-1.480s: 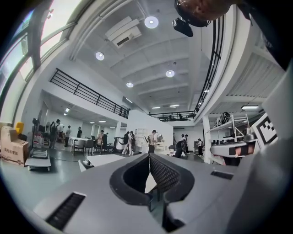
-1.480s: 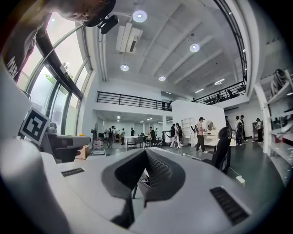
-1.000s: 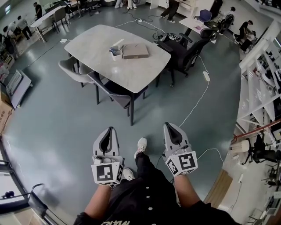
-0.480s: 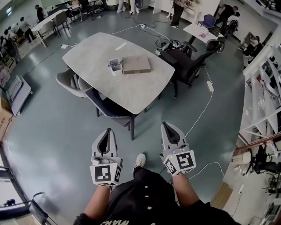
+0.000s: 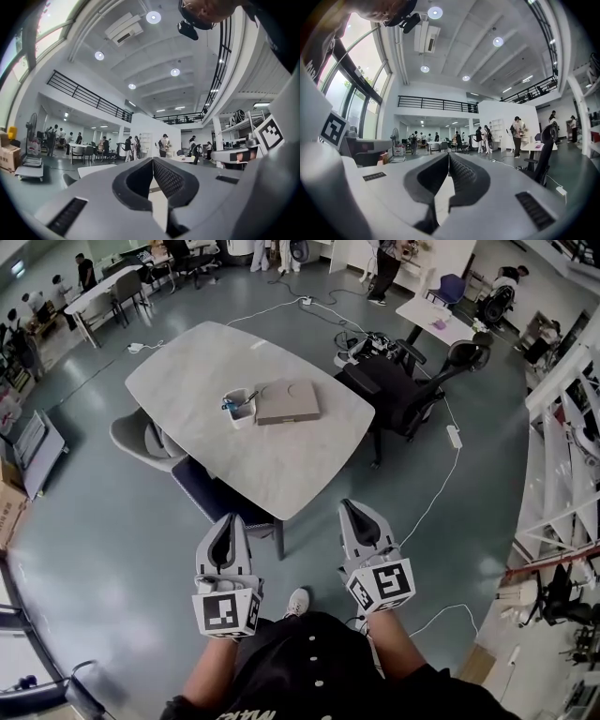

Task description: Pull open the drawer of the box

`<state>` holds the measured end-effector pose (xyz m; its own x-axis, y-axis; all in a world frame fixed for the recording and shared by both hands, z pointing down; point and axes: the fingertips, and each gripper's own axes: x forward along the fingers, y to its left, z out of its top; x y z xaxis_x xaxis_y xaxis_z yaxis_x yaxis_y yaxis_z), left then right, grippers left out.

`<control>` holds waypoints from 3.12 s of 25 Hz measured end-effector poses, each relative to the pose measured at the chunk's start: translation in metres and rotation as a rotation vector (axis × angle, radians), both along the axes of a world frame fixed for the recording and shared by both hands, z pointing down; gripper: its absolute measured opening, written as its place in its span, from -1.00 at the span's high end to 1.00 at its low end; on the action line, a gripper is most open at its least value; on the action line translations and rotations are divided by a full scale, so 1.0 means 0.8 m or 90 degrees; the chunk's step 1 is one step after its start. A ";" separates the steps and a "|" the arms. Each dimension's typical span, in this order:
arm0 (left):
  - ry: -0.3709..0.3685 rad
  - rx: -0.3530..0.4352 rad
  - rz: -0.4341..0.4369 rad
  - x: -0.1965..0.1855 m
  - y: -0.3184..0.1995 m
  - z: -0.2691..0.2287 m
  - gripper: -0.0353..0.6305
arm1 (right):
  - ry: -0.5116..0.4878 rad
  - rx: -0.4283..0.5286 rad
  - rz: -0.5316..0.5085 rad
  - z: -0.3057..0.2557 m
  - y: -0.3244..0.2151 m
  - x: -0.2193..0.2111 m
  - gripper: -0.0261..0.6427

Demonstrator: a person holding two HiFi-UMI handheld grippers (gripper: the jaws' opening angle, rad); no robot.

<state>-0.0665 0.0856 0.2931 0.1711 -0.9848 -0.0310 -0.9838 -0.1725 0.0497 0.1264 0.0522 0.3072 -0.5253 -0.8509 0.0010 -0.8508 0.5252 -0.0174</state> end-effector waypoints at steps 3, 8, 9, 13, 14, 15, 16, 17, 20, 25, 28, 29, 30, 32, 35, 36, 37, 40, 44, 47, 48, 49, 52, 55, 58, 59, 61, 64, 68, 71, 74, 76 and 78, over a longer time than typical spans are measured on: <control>0.006 -0.004 -0.006 -0.004 -0.017 0.001 0.85 | 0.002 -0.007 -0.009 0.004 -0.021 -0.006 0.93; 0.010 -0.016 -0.009 -0.014 -0.042 0.007 0.85 | 0.006 -0.023 -0.016 0.015 -0.049 -0.019 0.93; 0.011 -0.016 -0.008 -0.018 -0.048 0.008 0.85 | 0.007 -0.025 -0.016 0.016 -0.054 -0.023 0.93; 0.014 -0.016 0.003 -0.034 -0.082 0.014 0.85 | 0.010 -0.029 -0.010 0.020 -0.084 -0.041 0.93; 0.016 -0.018 0.008 -0.037 -0.093 0.016 0.85 | 0.010 -0.029 -0.005 0.020 -0.094 -0.045 0.93; 0.018 -0.021 0.014 -0.040 -0.103 0.017 0.85 | 0.009 -0.028 0.001 0.019 -0.104 -0.050 0.93; 0.018 -0.024 0.022 -0.041 -0.114 0.018 0.85 | 0.009 -0.027 0.008 0.017 -0.113 -0.055 0.93; 0.018 -0.026 0.033 -0.041 -0.124 0.017 0.85 | 0.010 -0.026 0.014 0.015 -0.123 -0.060 0.93; 0.017 -0.024 0.063 -0.044 -0.152 0.012 0.85 | 0.012 -0.025 0.030 0.010 -0.153 -0.079 0.93; 0.019 -0.024 0.089 -0.063 -0.187 0.010 0.85 | 0.015 -0.027 0.045 0.011 -0.187 -0.105 0.93; 0.018 -0.033 0.089 -0.071 -0.207 0.018 0.85 | 0.016 -0.035 0.050 0.014 -0.203 -0.109 0.93; 0.019 -0.039 0.086 -0.073 -0.212 0.020 0.85 | 0.017 -0.039 0.051 0.016 -0.208 -0.109 0.93; 0.020 -0.043 0.083 -0.075 -0.217 0.023 0.85 | 0.019 -0.044 0.052 0.019 -0.212 -0.108 0.93; 0.020 -0.050 0.077 -0.078 -0.226 0.028 0.85 | 0.024 -0.051 0.053 0.026 -0.222 -0.107 0.93; 0.019 -0.057 0.064 -0.079 -0.240 0.035 0.85 | 0.031 -0.063 0.049 0.039 -0.240 -0.103 0.93; 0.020 -0.060 0.061 -0.077 -0.242 0.037 0.85 | 0.034 -0.071 0.044 0.046 -0.244 -0.102 0.93; 0.021 -0.063 0.058 -0.076 -0.244 0.039 0.85 | 0.037 -0.079 0.039 0.052 -0.249 -0.102 0.93; 0.018 -0.070 0.051 -0.073 -0.252 0.044 0.85 | 0.043 -0.096 0.030 0.067 -0.263 -0.102 0.93; 0.020 -0.081 0.044 -0.071 -0.259 0.052 0.85 | 0.051 -0.110 0.025 0.089 -0.280 -0.106 0.93; 0.020 -0.097 0.046 -0.068 -0.262 0.064 0.85 | 0.058 -0.125 0.023 0.110 -0.296 -0.109 0.93; 0.019 -0.103 0.048 -0.066 -0.264 0.070 0.85 | 0.059 -0.130 0.025 0.119 -0.302 -0.109 0.93; 0.020 -0.110 0.049 -0.064 -0.265 0.077 0.85 | 0.060 -0.136 0.027 0.128 -0.309 -0.108 0.93; 0.021 -0.127 0.052 -0.059 -0.274 0.095 0.85 | 0.065 -0.160 0.035 0.161 -0.330 -0.106 0.93; 0.022 -0.145 0.056 -0.058 -0.285 0.116 0.85 | 0.067 -0.190 0.039 0.202 -0.353 -0.110 0.93; 0.026 -0.165 0.060 -0.052 -0.295 0.142 0.85 | 0.079 -0.219 0.047 0.248 -0.374 -0.112 0.93; 0.029 -0.171 0.062 -0.049 -0.297 0.151 0.85 | 0.086 -0.228 0.051 0.263 -0.380 -0.112 0.93; 0.033 -0.183 0.067 -0.045 -0.302 0.165 0.85 | 0.101 -0.247 0.060 0.291 -0.395 -0.113 0.93; 0.038 -0.195 0.074 -0.040 -0.309 0.184 0.85 | 0.122 -0.270 0.069 0.328 -0.421 -0.119 0.92; 0.044 -0.214 0.075 -0.036 -0.317 0.207 0.85 | 0.160 -0.301 0.088 0.376 -0.455 -0.124 0.69; 0.047 -0.226 0.071 -0.037 -0.322 0.223 0.85 | 0.176 -0.322 0.102 0.407 -0.480 -0.129 0.55; 0.053 -0.231 0.069 -0.038 -0.331 0.237 0.85 | 0.193 -0.347 0.112 0.433 -0.503 -0.134 0.43; 0.057 -0.236 0.068 -0.039 -0.334 0.244 0.85 | 0.205 -0.366 0.121 0.448 -0.515 -0.138 0.38; 0.059 -0.240 0.068 -0.040 -0.336 0.249 0.85 | 0.212 -0.384 0.131 0.461 -0.524 -0.140 0.33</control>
<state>-0.0986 -0.1833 0.4925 0.2861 -0.9068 0.3095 -0.9498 -0.2256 0.2169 0.0148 -0.3670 0.6758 -0.2446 -0.7336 0.6340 -0.9420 0.3347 0.0238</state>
